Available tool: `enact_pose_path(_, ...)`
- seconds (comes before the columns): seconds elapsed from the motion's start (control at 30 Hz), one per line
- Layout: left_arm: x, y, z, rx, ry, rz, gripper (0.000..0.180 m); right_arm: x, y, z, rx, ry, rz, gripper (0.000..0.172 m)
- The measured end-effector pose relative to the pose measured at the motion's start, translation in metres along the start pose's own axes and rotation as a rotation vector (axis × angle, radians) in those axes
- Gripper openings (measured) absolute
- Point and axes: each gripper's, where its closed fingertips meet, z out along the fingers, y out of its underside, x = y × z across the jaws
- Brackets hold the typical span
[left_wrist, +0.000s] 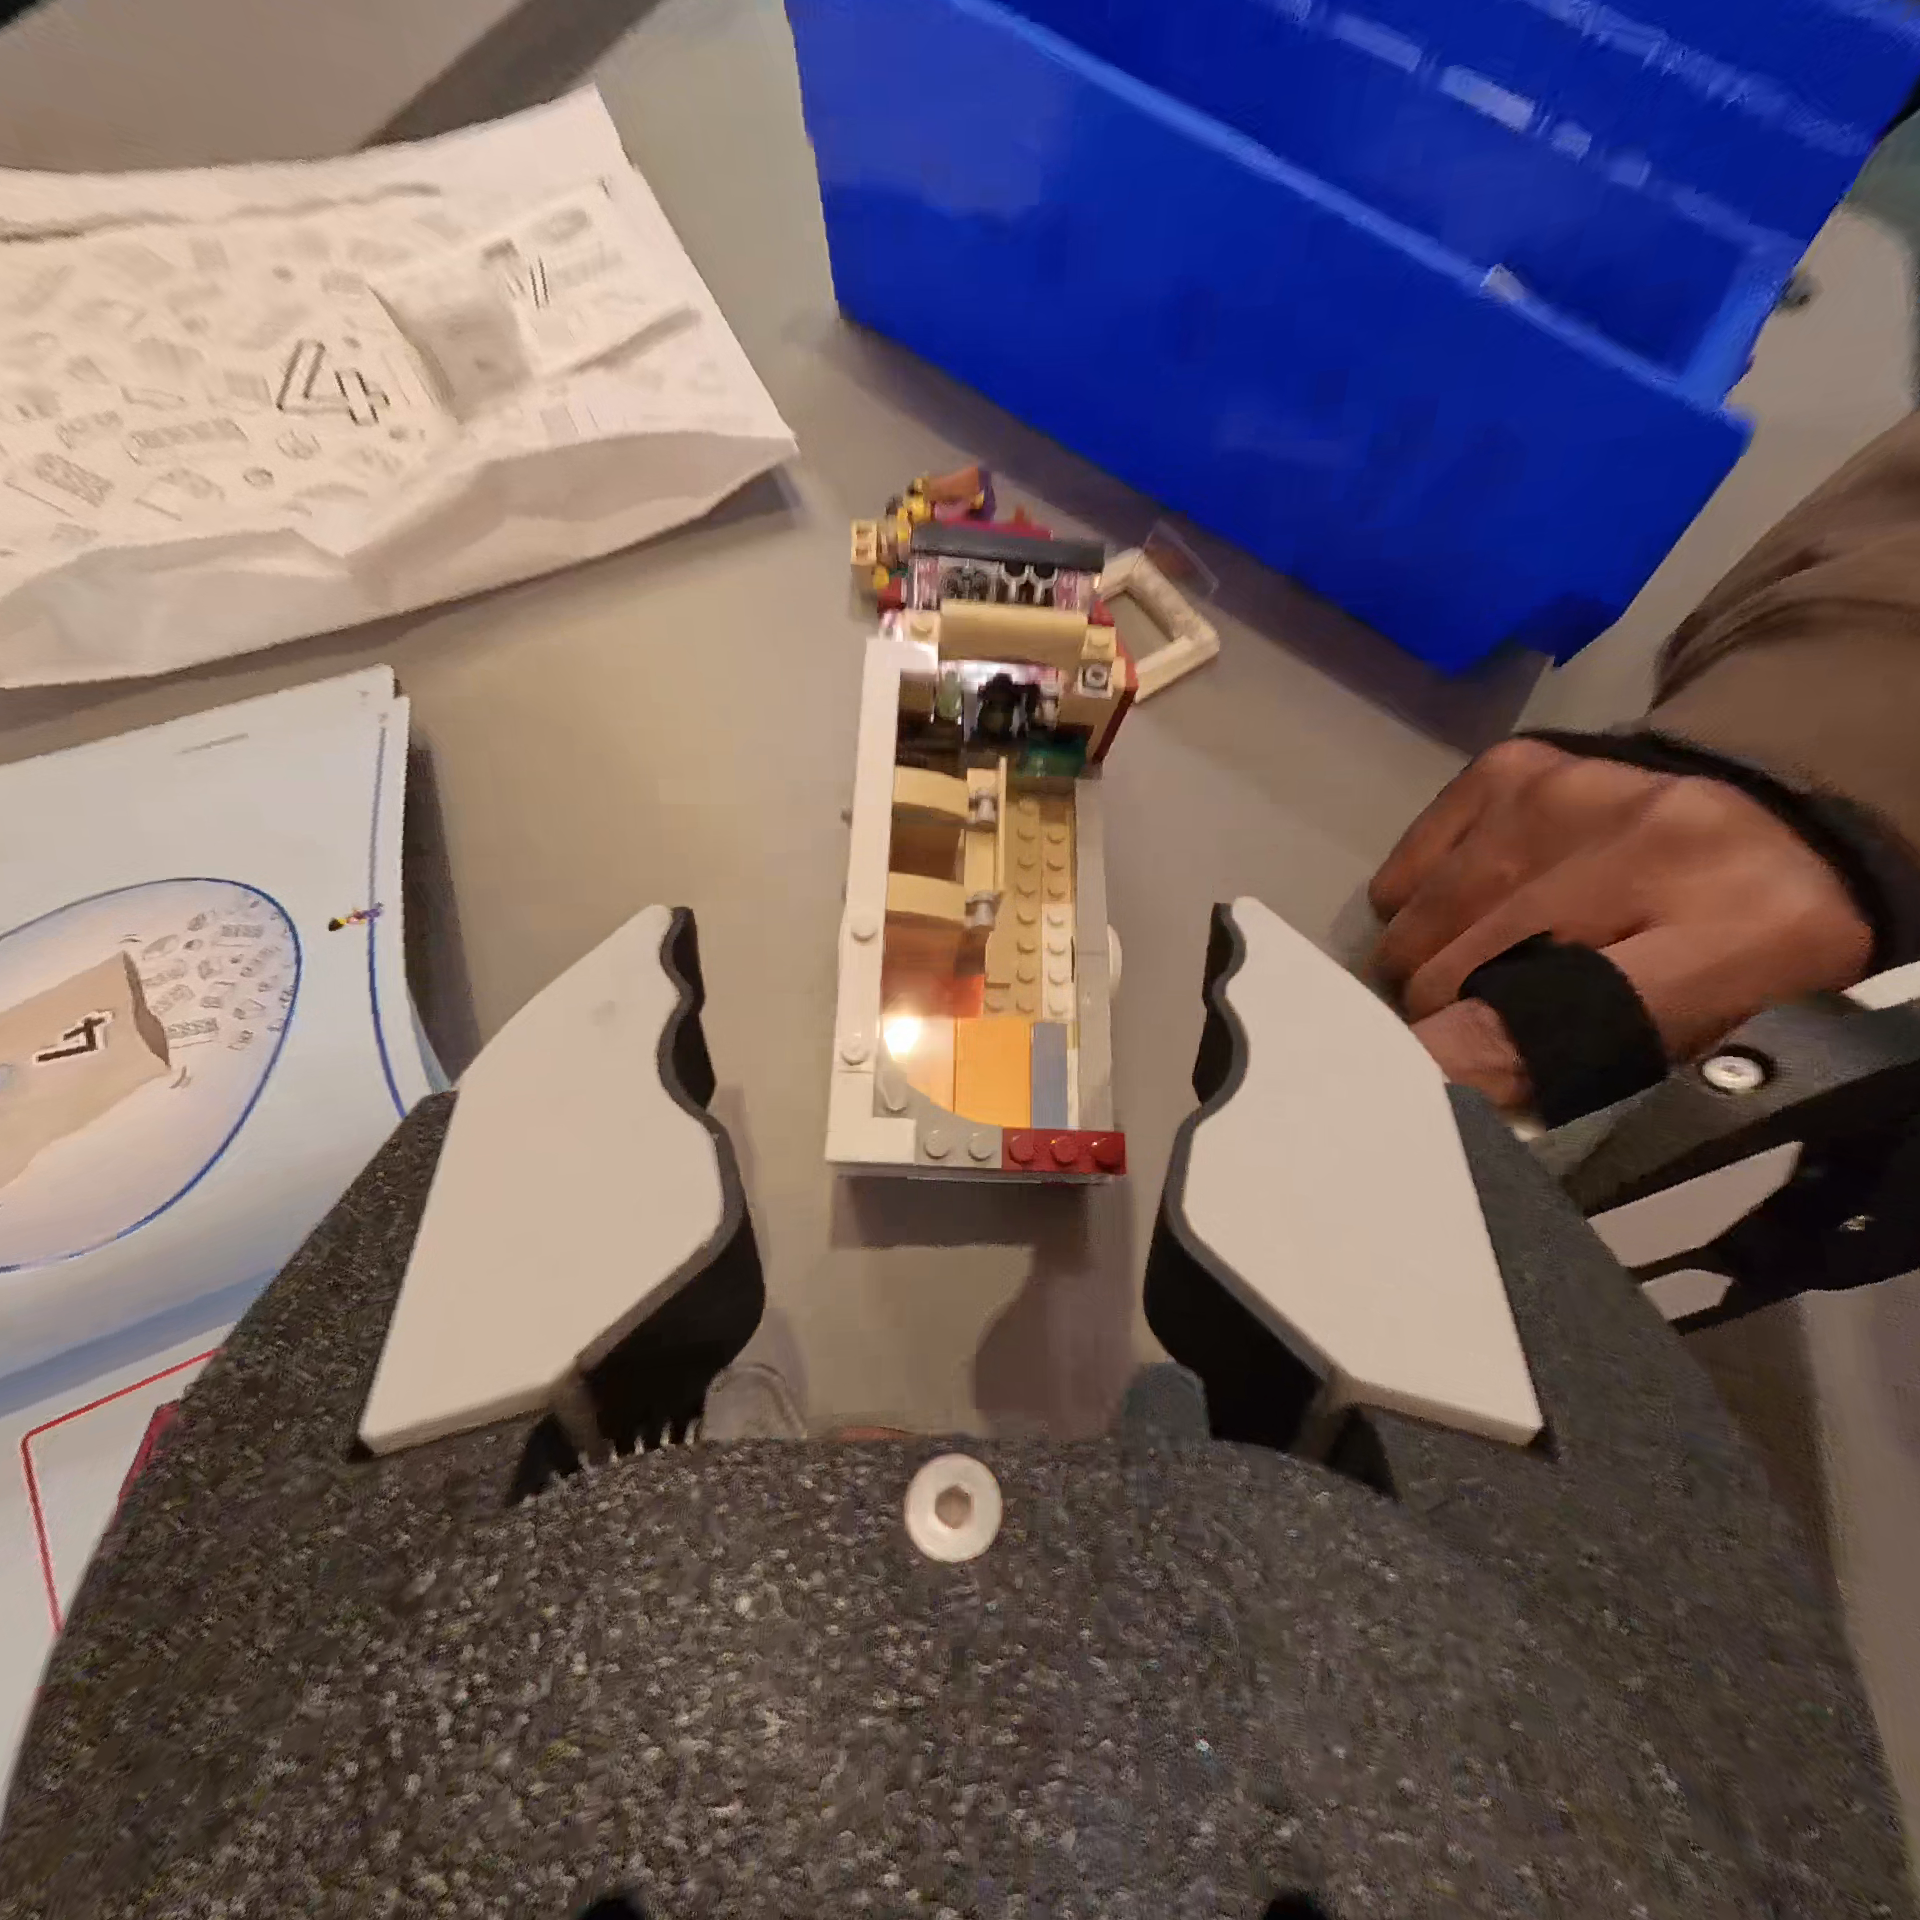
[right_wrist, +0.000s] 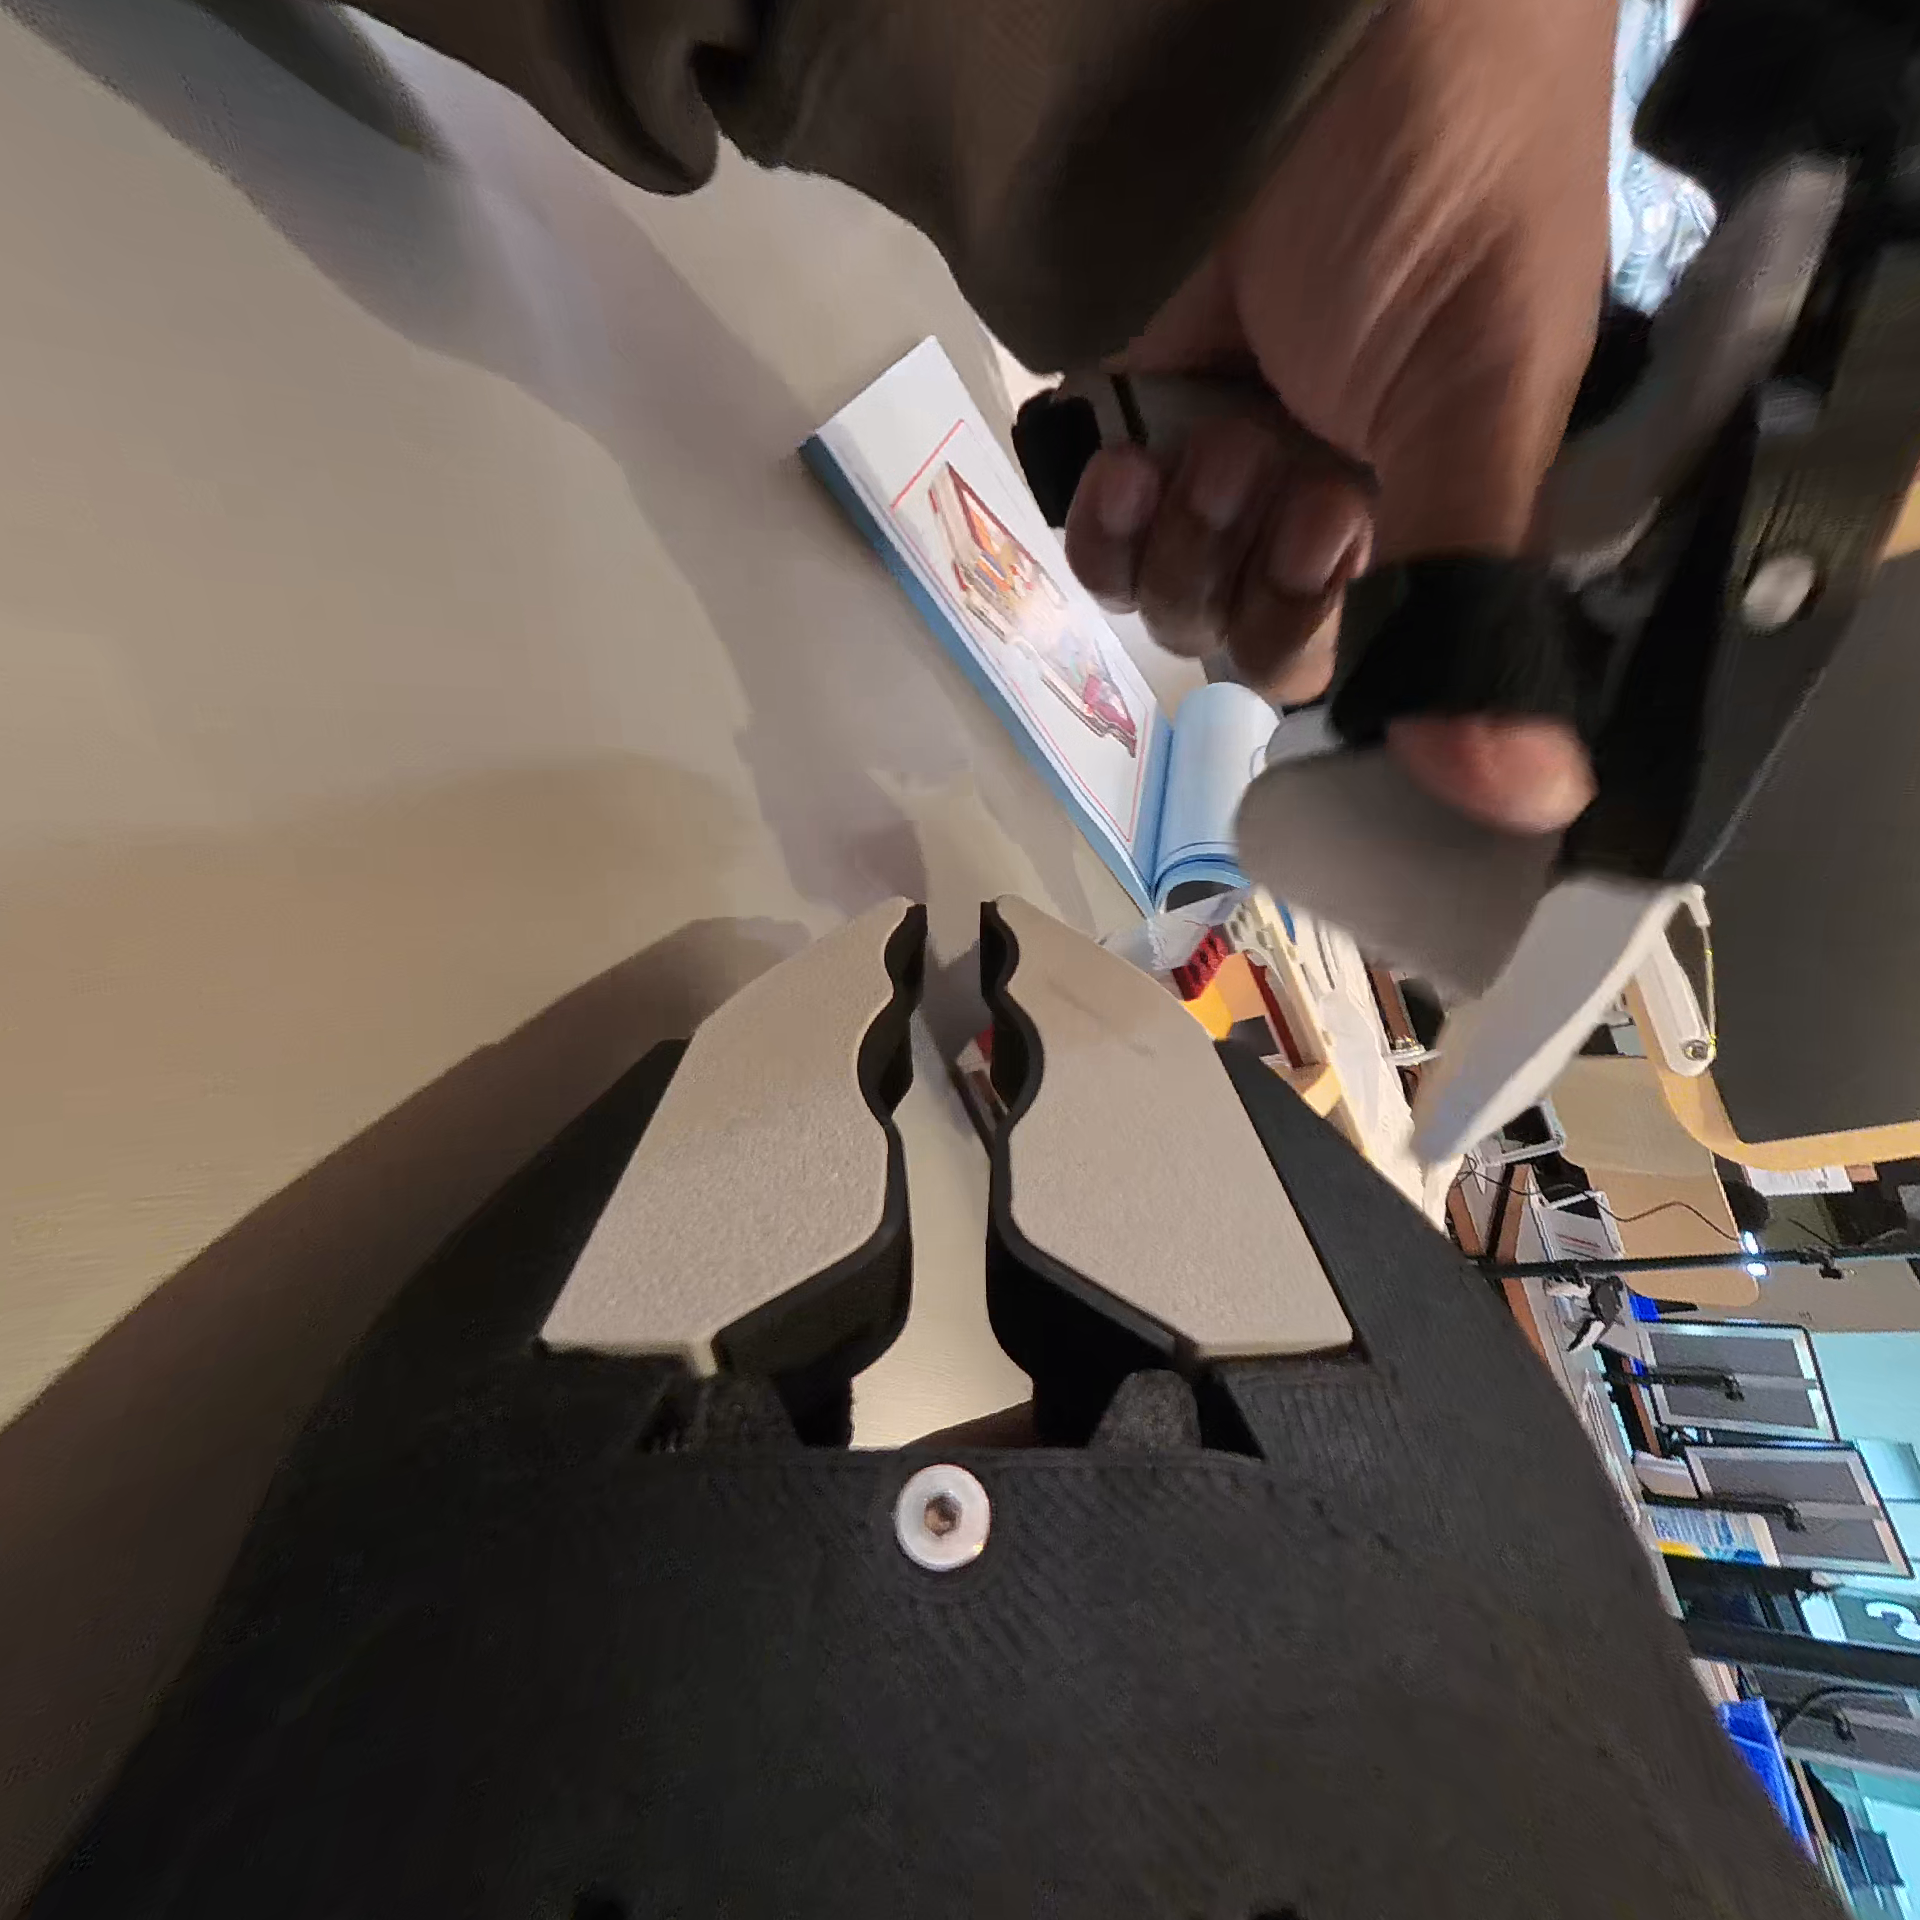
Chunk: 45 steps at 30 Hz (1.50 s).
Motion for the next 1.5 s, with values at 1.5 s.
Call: enact_pose_path(1.5, 0.013, 0.056, -0.09, 0.276, -0.495, 0.043, 0.062, 0.025, 0.003, -0.019, -0.11, 0.131, -0.426, 0.014)
